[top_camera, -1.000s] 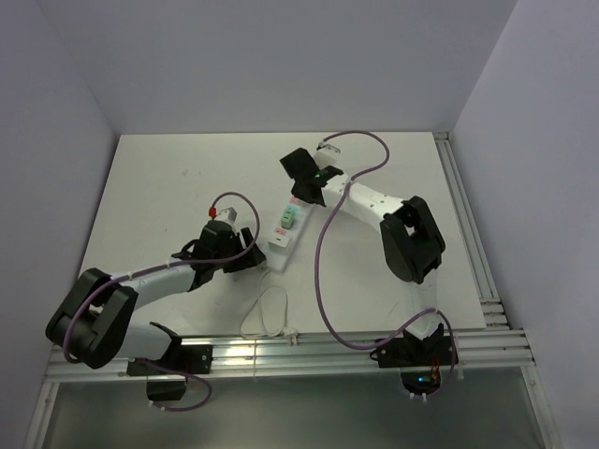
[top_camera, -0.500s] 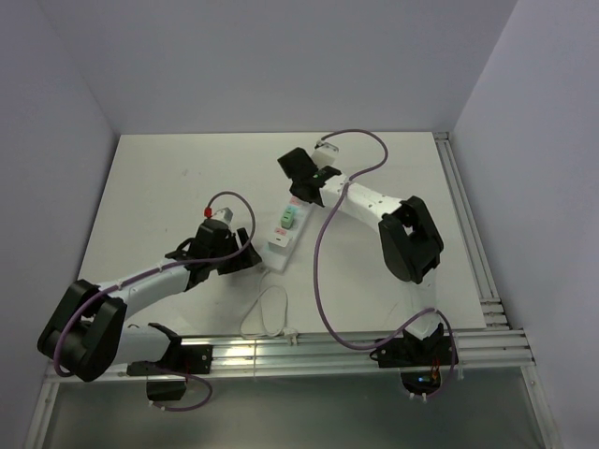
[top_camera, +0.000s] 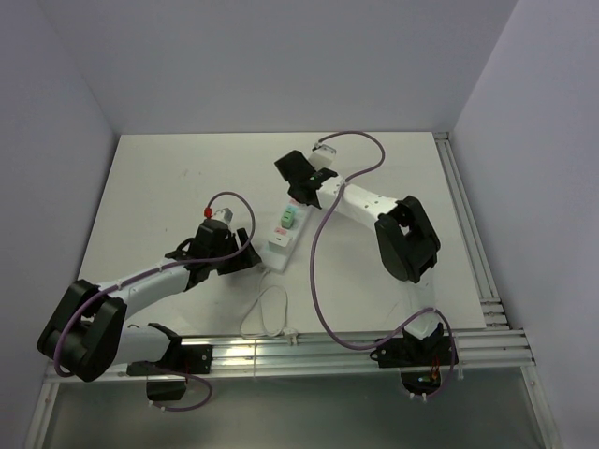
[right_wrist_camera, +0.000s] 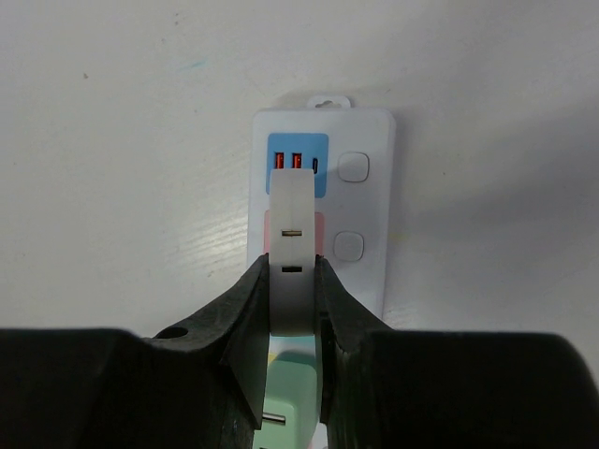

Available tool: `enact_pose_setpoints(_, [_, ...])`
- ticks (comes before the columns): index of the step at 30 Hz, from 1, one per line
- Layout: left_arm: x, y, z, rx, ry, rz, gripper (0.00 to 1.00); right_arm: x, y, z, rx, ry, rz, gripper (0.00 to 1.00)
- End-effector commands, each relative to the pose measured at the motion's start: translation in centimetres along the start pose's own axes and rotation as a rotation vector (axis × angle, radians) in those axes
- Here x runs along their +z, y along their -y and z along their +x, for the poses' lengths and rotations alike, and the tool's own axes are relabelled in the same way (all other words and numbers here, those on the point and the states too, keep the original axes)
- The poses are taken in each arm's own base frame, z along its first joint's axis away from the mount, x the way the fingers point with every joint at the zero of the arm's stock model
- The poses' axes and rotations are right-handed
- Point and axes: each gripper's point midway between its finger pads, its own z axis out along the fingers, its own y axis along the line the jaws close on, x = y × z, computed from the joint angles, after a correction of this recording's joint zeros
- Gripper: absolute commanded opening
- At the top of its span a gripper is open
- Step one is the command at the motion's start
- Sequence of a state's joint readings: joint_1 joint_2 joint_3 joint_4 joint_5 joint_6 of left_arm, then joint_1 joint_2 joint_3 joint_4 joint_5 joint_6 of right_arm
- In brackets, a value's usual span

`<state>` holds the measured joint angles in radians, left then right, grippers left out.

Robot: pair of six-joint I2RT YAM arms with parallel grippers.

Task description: Insert the plug

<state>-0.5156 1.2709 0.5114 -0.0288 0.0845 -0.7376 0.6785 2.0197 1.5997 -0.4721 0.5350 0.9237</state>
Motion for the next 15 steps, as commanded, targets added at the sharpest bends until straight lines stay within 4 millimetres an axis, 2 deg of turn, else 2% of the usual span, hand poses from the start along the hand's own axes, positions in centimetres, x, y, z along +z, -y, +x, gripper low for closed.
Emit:
enact_pose_setpoints(1, [-0.63,1.81,-1.81,0.020,0.044,0.054,0.73,0.12,-1.01,-0.89,0.027,0.052,0.002,0.00])
enact_pose_setpoints(15, [-0.73,1.74,-1.81,0.025,0.046,0.054,0.73,0.01,-0.61,-1.00,0.017,0.085,0.025,0.00])
